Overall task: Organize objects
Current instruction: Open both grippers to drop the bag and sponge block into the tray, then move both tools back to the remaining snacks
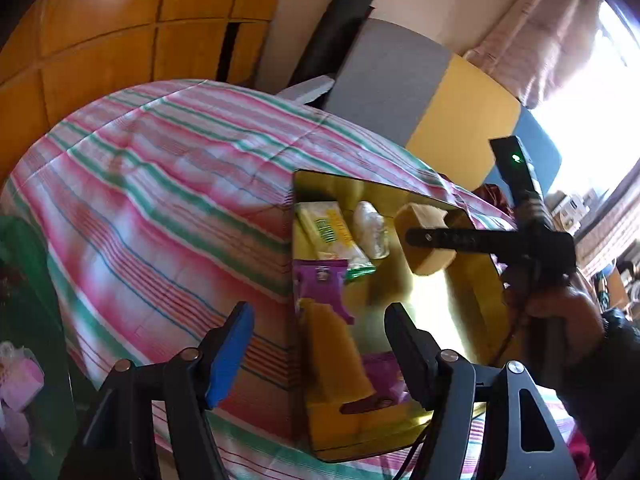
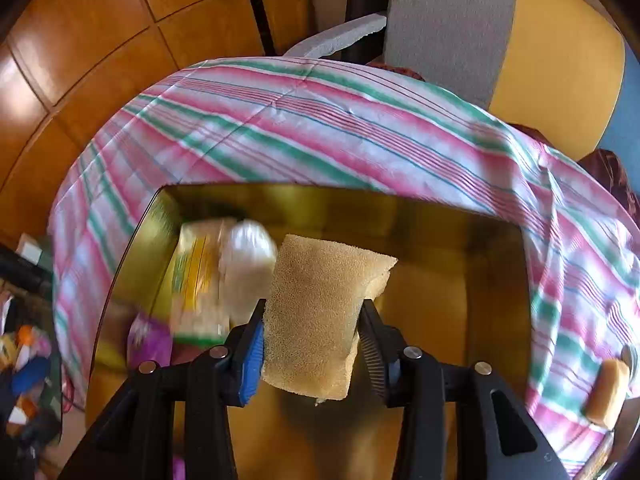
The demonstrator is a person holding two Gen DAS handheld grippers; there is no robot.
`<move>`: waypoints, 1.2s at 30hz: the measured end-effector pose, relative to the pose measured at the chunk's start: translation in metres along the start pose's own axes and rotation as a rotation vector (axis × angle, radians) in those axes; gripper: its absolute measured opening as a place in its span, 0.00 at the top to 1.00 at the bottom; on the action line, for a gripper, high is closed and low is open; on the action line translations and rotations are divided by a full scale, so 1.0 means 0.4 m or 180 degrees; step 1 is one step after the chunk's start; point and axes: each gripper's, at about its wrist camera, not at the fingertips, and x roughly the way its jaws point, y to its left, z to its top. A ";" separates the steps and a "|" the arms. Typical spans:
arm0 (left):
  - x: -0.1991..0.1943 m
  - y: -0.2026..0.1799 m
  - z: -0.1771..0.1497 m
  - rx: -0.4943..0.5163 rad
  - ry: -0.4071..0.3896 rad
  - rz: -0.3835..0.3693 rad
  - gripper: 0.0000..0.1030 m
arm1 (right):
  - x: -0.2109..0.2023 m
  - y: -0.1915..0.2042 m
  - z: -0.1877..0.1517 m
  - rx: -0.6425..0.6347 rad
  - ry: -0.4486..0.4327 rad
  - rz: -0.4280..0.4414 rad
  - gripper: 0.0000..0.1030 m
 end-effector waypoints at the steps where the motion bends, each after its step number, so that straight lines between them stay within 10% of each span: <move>1: 0.001 0.006 -0.002 -0.0017 0.0009 0.0006 0.33 | 0.014 0.004 0.009 0.0024 -0.0005 -0.0005 0.55; 8: 0.000 0.029 -0.013 -0.0080 0.0020 0.0033 0.33 | -0.001 -0.003 0.020 0.0131 -0.0081 0.0160 0.24; 22: -0.054 -0.059 -0.009 0.0179 -0.0174 0.0072 0.27 | -0.250 -0.082 -0.185 0.0035 -0.0534 -0.0057 0.23; 36: -0.078 -0.240 -0.037 0.0833 -0.0217 -0.0004 0.26 | -0.432 -0.391 -0.381 0.0768 -0.0777 -0.0489 0.23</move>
